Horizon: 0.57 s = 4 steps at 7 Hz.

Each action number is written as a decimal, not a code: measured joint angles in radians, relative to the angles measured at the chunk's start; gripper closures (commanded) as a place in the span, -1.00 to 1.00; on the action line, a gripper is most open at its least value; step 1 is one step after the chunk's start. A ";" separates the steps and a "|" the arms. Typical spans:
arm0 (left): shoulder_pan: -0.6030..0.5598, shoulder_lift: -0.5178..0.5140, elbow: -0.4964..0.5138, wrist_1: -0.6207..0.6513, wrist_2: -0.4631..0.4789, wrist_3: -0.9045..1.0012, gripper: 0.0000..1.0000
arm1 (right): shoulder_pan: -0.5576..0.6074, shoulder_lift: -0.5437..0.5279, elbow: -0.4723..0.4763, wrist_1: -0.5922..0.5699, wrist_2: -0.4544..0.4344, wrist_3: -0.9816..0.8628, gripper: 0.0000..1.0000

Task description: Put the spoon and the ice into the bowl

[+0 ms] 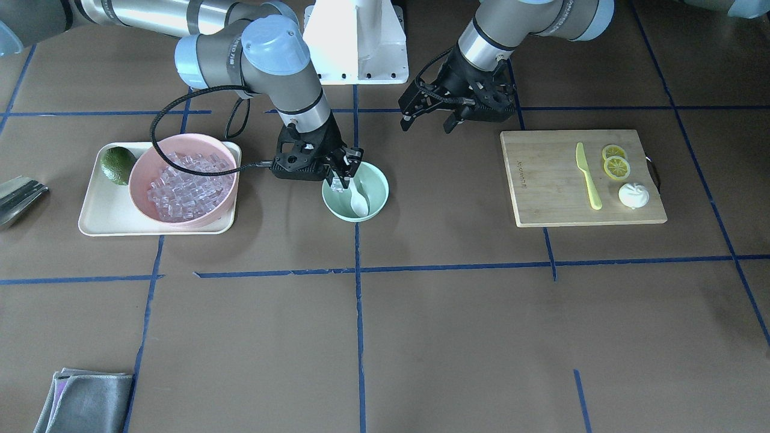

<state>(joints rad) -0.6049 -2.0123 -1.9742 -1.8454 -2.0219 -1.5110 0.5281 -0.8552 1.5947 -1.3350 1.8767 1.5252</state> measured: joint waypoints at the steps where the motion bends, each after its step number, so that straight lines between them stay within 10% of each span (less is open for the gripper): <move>1: -0.001 0.003 0.000 0.000 0.000 0.000 -0.98 | -0.004 0.004 -0.013 0.018 -0.005 0.006 -0.90; 4: -0.016 0.007 -0.001 0.000 -0.004 -0.001 -0.98 | -0.002 0.001 -0.006 0.027 0.004 0.011 -0.98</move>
<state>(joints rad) -0.6206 -2.0057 -1.9753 -1.8454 -2.0263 -1.5117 0.5264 -0.8542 1.5892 -1.3078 1.8803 1.5360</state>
